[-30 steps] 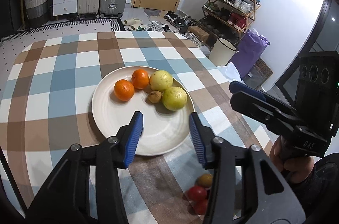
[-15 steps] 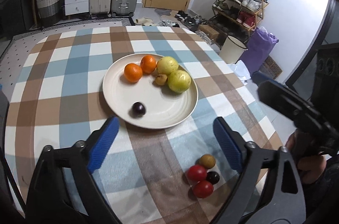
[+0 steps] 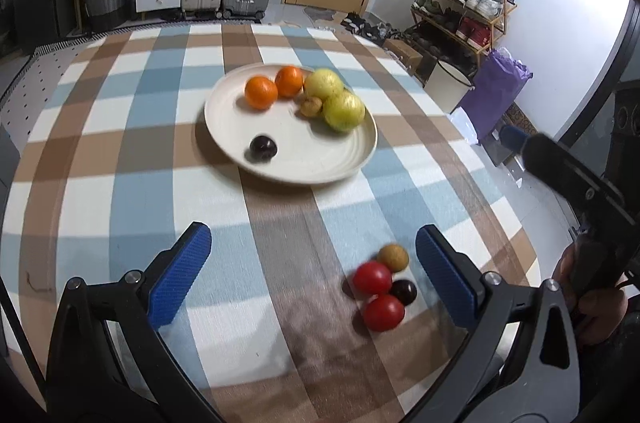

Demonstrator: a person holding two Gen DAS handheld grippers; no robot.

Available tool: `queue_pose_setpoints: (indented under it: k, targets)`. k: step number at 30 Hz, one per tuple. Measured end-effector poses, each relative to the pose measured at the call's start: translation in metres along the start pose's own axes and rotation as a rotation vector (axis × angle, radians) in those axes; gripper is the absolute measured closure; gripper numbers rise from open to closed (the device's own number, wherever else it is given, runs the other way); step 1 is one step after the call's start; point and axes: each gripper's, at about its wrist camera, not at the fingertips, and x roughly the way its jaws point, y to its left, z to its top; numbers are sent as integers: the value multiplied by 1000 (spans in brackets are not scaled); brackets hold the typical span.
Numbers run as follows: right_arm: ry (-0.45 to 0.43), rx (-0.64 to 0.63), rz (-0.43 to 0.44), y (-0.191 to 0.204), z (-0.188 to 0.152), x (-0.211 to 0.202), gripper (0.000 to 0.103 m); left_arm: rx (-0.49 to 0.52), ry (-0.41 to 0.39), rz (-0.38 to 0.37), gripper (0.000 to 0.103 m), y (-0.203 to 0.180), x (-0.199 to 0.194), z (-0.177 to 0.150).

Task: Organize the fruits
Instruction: 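Withdraw both open tools from the plate back to the remaining fruit, then close the left tool on a red plum in the cluster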

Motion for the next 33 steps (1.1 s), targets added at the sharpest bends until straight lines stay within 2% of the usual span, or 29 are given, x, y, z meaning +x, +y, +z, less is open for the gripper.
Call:
queue_pose_setpoints:
  k: [10,19,22,26,28,30,31,33]
  targets:
    - [11,11,-8,2,-14,-10,14,-25,70,-42,1,-6,19,-39]
    - [27,23,-10,4,-24,-13,14,-1,111,-63,3,-20,37,-60]
    - [35,26,-13,3,-27,-14,14,14,120,-62,12,-22,42,-63]
    - [43,38,-14,0,-31,-13,14,37,128,-76,31,-25,46,-67]
    - [49,45,-15,-2,-33,-12,14,48,127,-113,46,-27,45,-66]
    - [57,53,-15,-4,-35,-11,14,63,134,-170,74,-30,44,-65]
    - [60,57,-15,-5,-36,-11,14,80,134,-191,77,-34,43,-65]
    - [67,63,-15,-7,-38,-9,14,112,133,-181,77,-40,43,-64]
